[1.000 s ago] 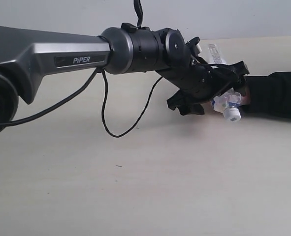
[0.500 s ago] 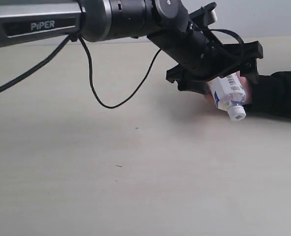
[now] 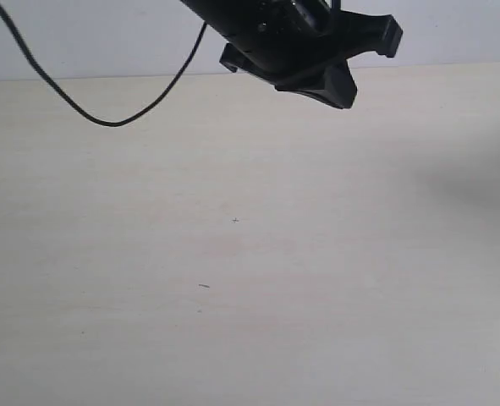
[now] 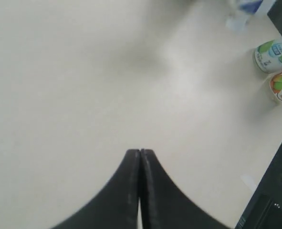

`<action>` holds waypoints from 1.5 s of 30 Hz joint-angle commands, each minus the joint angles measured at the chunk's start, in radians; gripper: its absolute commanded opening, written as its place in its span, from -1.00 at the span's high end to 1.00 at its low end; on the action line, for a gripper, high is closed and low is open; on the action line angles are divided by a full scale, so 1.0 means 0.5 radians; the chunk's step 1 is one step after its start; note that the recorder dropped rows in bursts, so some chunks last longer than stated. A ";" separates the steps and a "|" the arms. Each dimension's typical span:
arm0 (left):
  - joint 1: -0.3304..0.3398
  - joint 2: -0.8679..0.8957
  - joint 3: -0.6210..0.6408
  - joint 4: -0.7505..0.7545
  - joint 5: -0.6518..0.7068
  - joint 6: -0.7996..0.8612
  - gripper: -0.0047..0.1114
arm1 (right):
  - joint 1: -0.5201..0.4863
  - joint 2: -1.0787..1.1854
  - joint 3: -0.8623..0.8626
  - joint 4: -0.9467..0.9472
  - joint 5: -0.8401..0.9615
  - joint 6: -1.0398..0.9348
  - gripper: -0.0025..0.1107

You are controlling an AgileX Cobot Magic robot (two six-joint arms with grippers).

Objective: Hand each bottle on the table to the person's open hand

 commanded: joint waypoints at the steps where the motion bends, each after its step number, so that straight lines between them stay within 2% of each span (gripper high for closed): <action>1: 0.071 -0.293 0.323 -0.094 -0.218 0.224 0.92 | 0.007 -0.009 0.008 -0.004 -0.012 -0.018 0.96; 4: 0.180 -0.616 0.719 -0.316 -0.409 0.559 0.92 | 0.007 -0.009 0.008 -0.004 -0.012 -0.018 0.96; 8: 0.364 -0.904 1.076 -0.663 -0.610 0.988 0.92 | 0.007 -0.009 0.008 -0.004 -0.012 -0.018 0.96; 15: 0.628 -1.061 1.356 -1.083 -0.638 1.400 0.92 | 0.007 -0.009 0.008 -0.004 -0.012 -0.018 0.96; 20: 0.770 -1.086 1.436 -1.235 -0.685 1.560 0.92 | 0.007 -0.009 0.008 -0.004 -0.012 -0.018 0.96; 25: 0.844 -1.086 1.455 -1.208 -0.812 1.559 0.92 | 0.007 -0.009 0.008 -0.004 -0.012 -0.018 0.96; 40: 0.844 -1.082 1.455 -1.199 -0.809 1.567 0.92 | 0.007 -0.009 0.008 -0.004 -0.012 -0.018 0.96; 45: 0.844 -1.166 1.457 -0.926 -0.845 1.608 0.92 | 0.007 -0.009 0.008 -0.004 -0.012 -0.018 0.96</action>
